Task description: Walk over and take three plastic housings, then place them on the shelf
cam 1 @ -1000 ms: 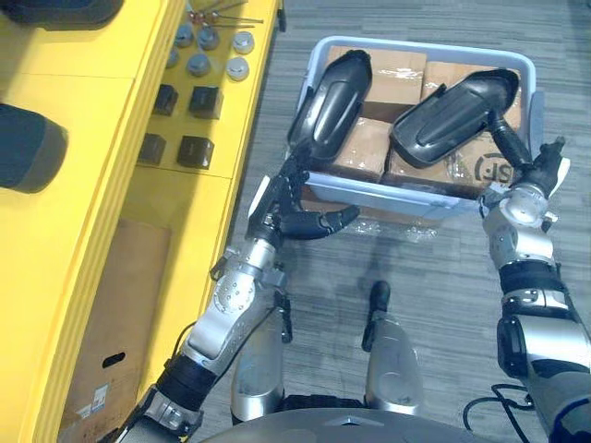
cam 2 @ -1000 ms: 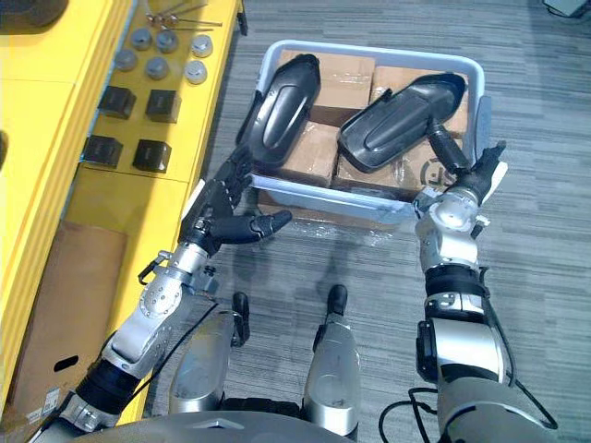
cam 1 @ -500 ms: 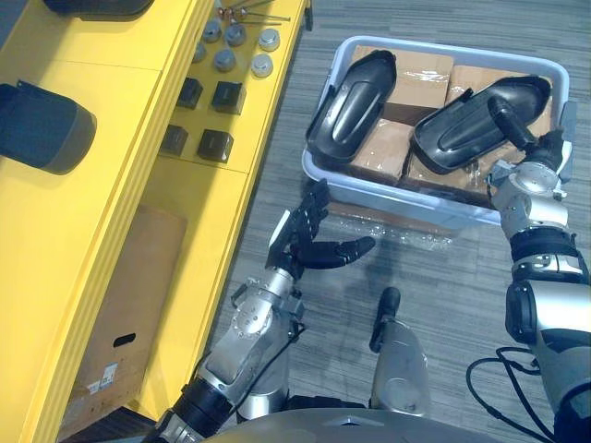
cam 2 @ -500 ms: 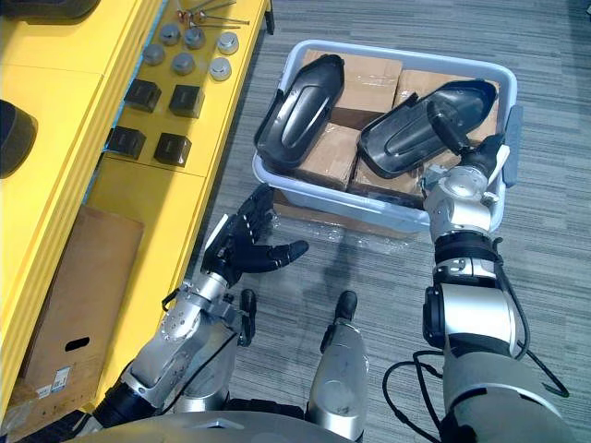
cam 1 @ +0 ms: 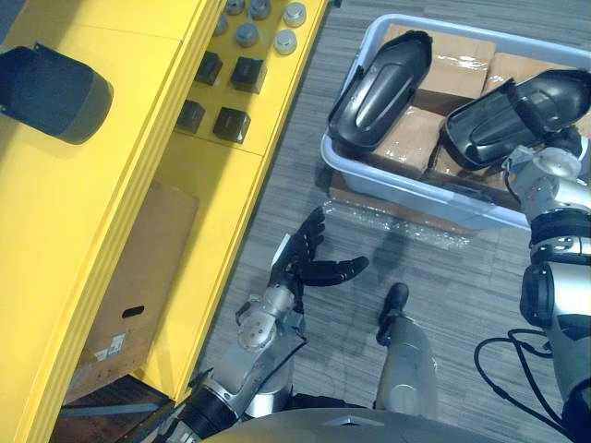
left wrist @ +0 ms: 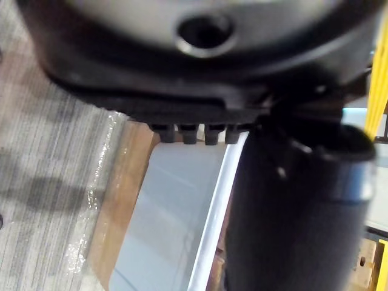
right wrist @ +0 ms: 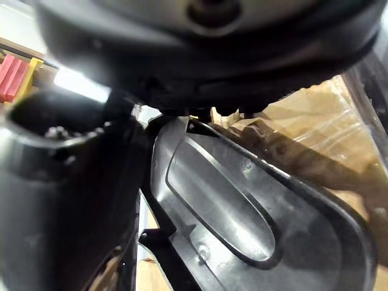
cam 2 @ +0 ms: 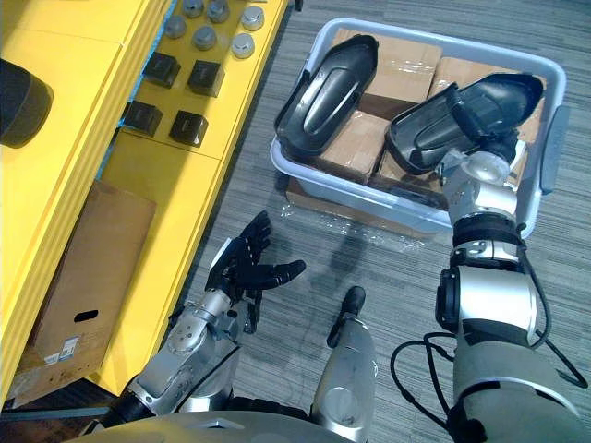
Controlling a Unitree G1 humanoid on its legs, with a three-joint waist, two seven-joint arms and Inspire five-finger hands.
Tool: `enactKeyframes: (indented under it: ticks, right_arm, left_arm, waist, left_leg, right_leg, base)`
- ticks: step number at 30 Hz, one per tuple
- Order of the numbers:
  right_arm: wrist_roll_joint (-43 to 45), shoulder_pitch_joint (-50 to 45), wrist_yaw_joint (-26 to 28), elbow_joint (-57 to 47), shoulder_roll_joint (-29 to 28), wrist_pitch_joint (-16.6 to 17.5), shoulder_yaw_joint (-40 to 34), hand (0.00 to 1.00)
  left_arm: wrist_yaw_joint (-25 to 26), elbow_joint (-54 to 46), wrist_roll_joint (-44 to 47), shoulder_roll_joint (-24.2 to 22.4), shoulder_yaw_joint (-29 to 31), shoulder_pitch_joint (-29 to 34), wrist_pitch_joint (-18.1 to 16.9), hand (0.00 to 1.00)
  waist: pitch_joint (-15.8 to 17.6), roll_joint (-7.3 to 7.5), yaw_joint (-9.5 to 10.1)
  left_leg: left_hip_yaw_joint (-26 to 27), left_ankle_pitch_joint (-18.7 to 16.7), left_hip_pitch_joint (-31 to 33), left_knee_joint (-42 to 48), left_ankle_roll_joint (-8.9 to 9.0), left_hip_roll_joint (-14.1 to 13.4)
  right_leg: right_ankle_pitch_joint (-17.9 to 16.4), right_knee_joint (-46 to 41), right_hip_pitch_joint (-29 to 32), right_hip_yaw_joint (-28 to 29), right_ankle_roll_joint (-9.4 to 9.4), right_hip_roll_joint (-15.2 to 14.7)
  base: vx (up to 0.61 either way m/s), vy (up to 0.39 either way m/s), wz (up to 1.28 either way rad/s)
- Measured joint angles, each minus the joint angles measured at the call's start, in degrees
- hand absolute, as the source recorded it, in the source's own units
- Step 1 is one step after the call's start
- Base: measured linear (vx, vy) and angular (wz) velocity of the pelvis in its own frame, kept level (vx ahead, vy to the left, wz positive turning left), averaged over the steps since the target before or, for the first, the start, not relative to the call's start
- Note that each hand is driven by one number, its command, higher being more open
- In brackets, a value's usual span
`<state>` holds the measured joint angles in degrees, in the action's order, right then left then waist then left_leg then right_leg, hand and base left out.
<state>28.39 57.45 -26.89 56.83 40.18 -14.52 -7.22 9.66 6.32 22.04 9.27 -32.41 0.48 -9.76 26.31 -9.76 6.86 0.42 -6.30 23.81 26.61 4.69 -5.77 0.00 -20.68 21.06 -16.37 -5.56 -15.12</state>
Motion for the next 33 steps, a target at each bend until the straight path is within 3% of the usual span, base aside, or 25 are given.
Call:
enactKeyframes:
  ticks: [6,7,15,26,33]
  right_arm:
    - [3.84,0.92,-0.02,-0.02,2.83,-2.62,0.03,1.0]
    - [3.91,1.15,-0.03,-0.06,3.03,-2.92,0.03,0.0]
    - [4.67,0.08,-1.88,0.98,6.96,-6.43,-0.68,0.0]
    - [7.85,-3.35,-1.97,2.71,6.94,-9.74,-4.78,0.0]
    - [8.13,-5.44,-1.02,3.03,6.69,-9.24,-7.18,0.0]
  left_arm:
    - [1.1,-0.02,0.39,-0.32,-0.57,0.07,-0.18,1.0]
    - [1.38,-0.03,0.38,-0.34,-0.58,0.02,-0.32,1.0]
    - [2.78,-0.03,0.6,-0.32,-0.91,-0.1,-0.35,1.0]
    - [3.56,-0.17,2.25,-0.37,-1.62,-0.57,-0.39,1.0]
    - [4.99,-0.18,2.37,-0.08,-1.53,-0.56,-0.39,1.0]
  waist:
    - [-0.01,-0.03,0.85]
    - [-0.01,-0.03,0.86]
    - [0.01,0.0,1.14]
    - [0.07,0.1,1.61]
    - [0.47,0.78,2.4]
  left_leg:
    - [-0.07,0.16,1.22,0.31,-0.11,0.29]
    - [-0.14,0.15,1.75,0.59,-0.11,0.29]
    - [-0.63,0.14,3.13,1.13,-0.08,0.11]
    - [-0.71,0.13,3.53,1.28,0.25,-0.59]
    - [-0.78,0.08,3.77,1.7,0.33,-0.71]
  right_leg:
    - [-0.24,-0.93,1.42,-0.01,0.0,-0.71]
    - [-0.35,-1.19,1.86,-0.09,0.05,-0.75]
    - [-0.41,-1.26,2.65,-0.68,0.07,-0.86]
    - [-0.36,-1.37,3.03,-0.98,0.16,-0.3]
    - [-0.52,-1.33,3.04,-1.13,0.3,-0.2]
  base:
    - [0.0,0.023,0.02]
    - [-0.01,0.024,0.03]
    - [-0.01,0.018,0.02]
    - [0.01,0.004,-0.01]
    - [0.0,0.009,0.0]
